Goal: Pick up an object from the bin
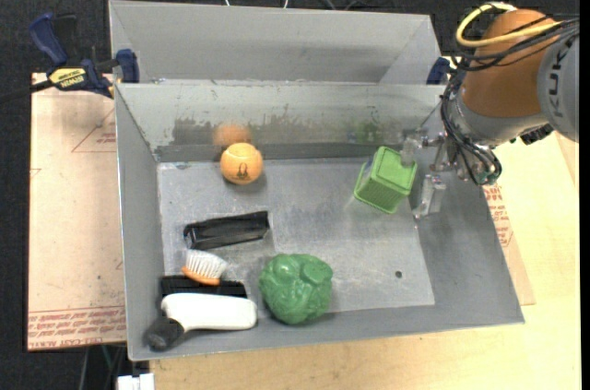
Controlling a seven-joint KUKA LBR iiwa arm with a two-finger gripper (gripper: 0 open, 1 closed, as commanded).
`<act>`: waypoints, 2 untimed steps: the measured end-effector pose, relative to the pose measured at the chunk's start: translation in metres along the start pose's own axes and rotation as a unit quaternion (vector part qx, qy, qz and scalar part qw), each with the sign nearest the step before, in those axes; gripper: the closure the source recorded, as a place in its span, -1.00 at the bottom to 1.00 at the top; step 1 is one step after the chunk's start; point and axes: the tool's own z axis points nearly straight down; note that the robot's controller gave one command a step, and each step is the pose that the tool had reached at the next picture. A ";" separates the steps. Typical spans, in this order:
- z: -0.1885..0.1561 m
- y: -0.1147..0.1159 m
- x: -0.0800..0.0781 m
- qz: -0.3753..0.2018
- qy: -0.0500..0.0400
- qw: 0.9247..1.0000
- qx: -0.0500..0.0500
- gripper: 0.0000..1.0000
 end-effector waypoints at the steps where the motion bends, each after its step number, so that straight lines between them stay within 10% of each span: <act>1: 0.000 0.000 0.000 0.000 0.000 1.000 0.000 -1.00; 2: 0.015 0.005 -0.015 0.006 -0.006 1.000 0.002 -1.00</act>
Offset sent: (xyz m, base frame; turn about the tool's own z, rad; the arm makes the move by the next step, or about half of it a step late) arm 0.0344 0.0252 -0.0632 0.0202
